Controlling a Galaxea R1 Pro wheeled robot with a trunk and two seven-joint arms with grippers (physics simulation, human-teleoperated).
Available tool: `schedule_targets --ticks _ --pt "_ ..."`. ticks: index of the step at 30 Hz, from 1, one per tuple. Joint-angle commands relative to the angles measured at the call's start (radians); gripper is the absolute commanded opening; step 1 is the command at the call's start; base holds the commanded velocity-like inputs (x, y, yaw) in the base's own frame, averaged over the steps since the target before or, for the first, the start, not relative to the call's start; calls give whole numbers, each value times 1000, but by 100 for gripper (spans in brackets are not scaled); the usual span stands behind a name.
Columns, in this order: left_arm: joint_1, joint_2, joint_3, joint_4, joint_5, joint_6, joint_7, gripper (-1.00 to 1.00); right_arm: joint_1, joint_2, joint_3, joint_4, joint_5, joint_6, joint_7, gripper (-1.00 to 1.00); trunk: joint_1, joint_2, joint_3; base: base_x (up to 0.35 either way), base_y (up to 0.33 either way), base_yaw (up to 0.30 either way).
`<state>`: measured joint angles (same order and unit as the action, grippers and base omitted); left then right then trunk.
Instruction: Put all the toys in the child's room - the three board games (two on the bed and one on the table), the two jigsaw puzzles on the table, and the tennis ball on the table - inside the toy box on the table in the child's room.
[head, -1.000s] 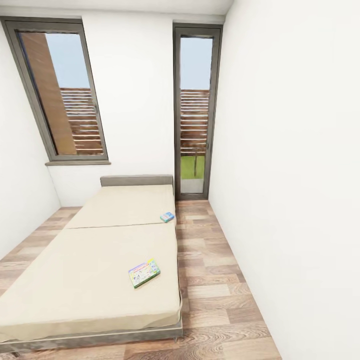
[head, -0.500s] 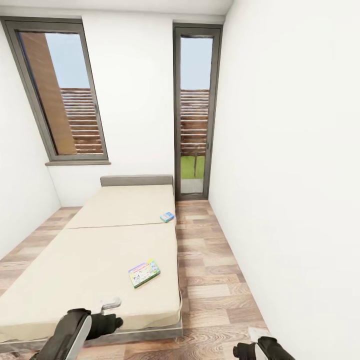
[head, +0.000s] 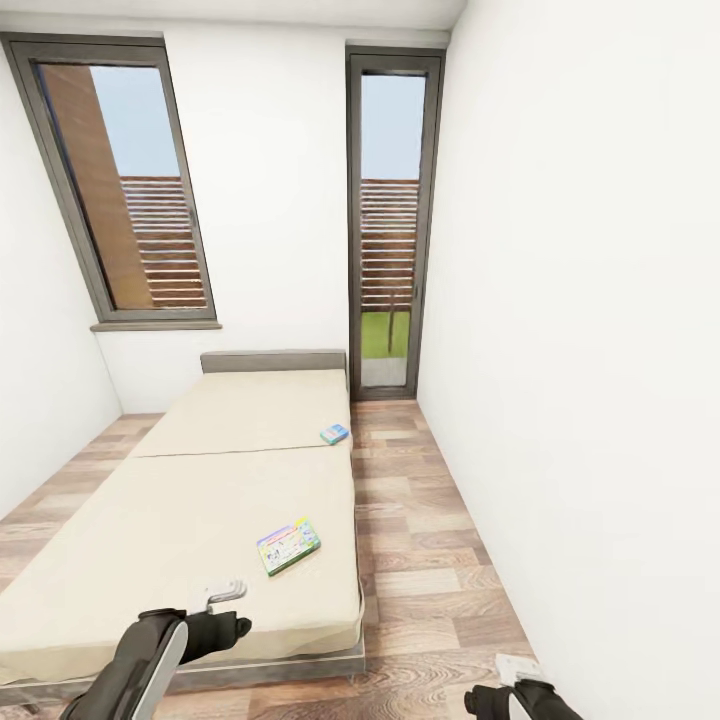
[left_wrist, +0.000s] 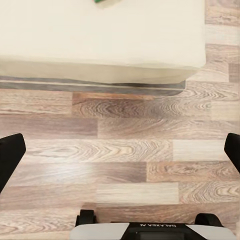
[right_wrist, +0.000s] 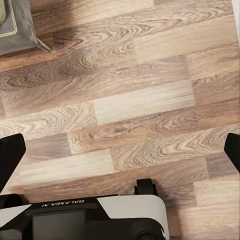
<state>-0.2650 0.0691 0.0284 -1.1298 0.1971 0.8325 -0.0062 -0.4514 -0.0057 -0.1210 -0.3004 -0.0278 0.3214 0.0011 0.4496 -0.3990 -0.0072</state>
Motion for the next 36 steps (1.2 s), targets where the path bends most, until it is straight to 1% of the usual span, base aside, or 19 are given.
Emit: schedule_targets --ticks 1,5,8,19,26,36 --pt "0 0 1 -1 3 4 -1 100 0 2 -3 -3 -3 4 0 100 0 -1 -1 5 0 0" --pt "0 0 1 -1 3 2 1 100 0 3 -4 -3 -3 3 -1 100 0 -1 -1 47 0 0" --pt "0 0 4 -1 2 0 1 100 0 -3 -6 -5 -5 3 0 100 0 -1 -1 166 0 0" --pt "0 1 8 -1 2 -4 -2 100 0 -5 -6 -5 -5 2 0 100 0 -1 -1 255 0 0" --pt "0 1 6 -1 2 -4 0 100 0 -9 -7 -2 -4 -15 0 100 0 -1 -1 92 -7 0" --pt "0 1 7 0 0 -5 2 100 0 0 -4 0 -2 -32 -2 100 0 -1 -1 185 -98 0"
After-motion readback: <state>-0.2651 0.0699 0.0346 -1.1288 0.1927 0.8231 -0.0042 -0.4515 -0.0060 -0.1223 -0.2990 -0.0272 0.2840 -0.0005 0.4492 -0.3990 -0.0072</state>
